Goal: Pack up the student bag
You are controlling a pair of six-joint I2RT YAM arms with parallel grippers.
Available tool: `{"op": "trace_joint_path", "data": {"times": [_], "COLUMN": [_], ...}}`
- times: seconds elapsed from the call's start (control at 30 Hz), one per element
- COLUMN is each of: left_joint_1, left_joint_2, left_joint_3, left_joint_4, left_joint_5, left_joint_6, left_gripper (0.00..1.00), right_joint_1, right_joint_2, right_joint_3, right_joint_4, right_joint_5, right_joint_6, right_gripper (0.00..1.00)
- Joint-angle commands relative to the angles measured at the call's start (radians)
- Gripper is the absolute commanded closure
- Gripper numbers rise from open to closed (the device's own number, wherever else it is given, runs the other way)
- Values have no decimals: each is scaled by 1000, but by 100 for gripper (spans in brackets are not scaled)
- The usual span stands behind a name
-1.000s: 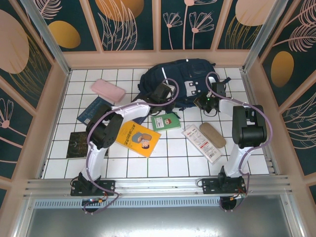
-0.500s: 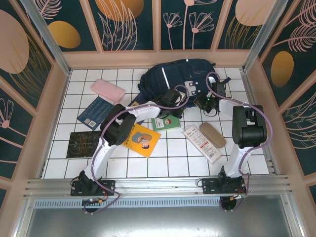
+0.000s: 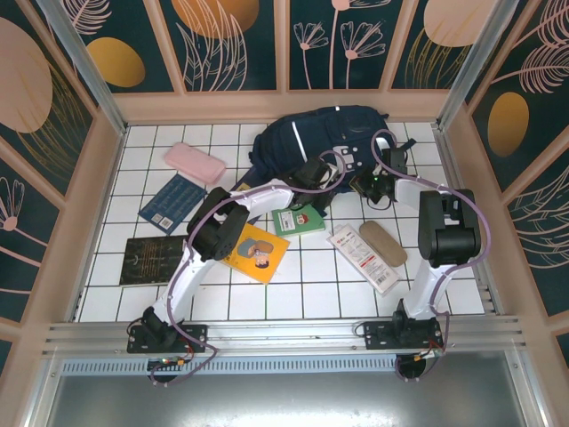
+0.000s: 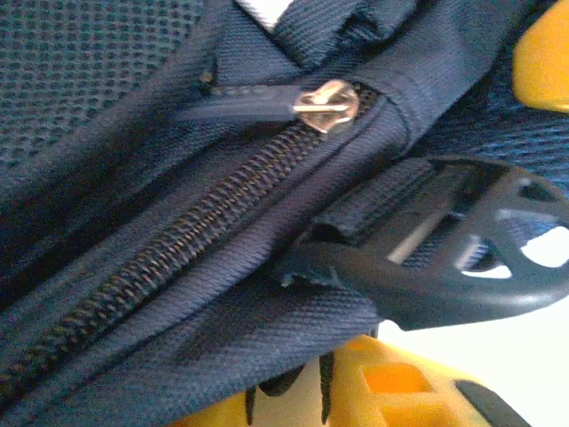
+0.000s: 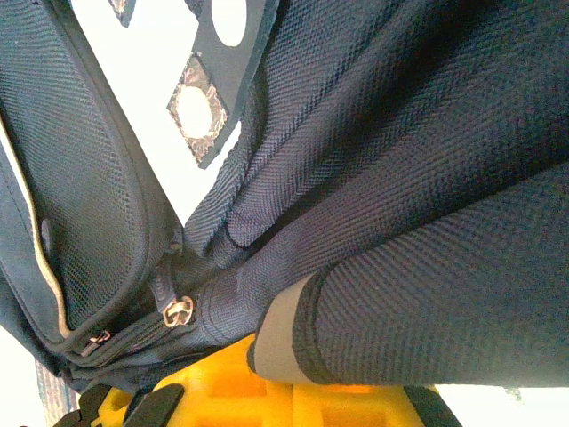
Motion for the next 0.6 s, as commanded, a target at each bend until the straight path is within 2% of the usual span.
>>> {"op": "trace_joint_path", "data": {"times": [0.0, 0.1, 0.13, 0.37, 0.57], "left_joint_1": [4, 4, 4, 4, 4], "left_joint_2": [61, 57, 51, -46, -119], "left_joint_3": [26, 21, 15, -92, -147], "left_joint_4": [11, 5, 7, 48, 36], "left_joint_5": [-16, -21, -21, 8, 79], "left_joint_6": [27, 24, 21, -3, -20], "left_gripper": [78, 98, 100, 100, 100], "right_joint_1": [5, 6, 6, -2, -9], "right_joint_2": [-23, -24, -25, -27, -35], "right_joint_3": [13, 12, 12, 16, 11], "right_joint_4": [12, 14, 12, 6, 9], "right_joint_5": [-20, -19, -18, -13, -19], "right_joint_6": [12, 15, 16, 13, 13], "right_gripper": [100, 100, 100, 100, 100]}}
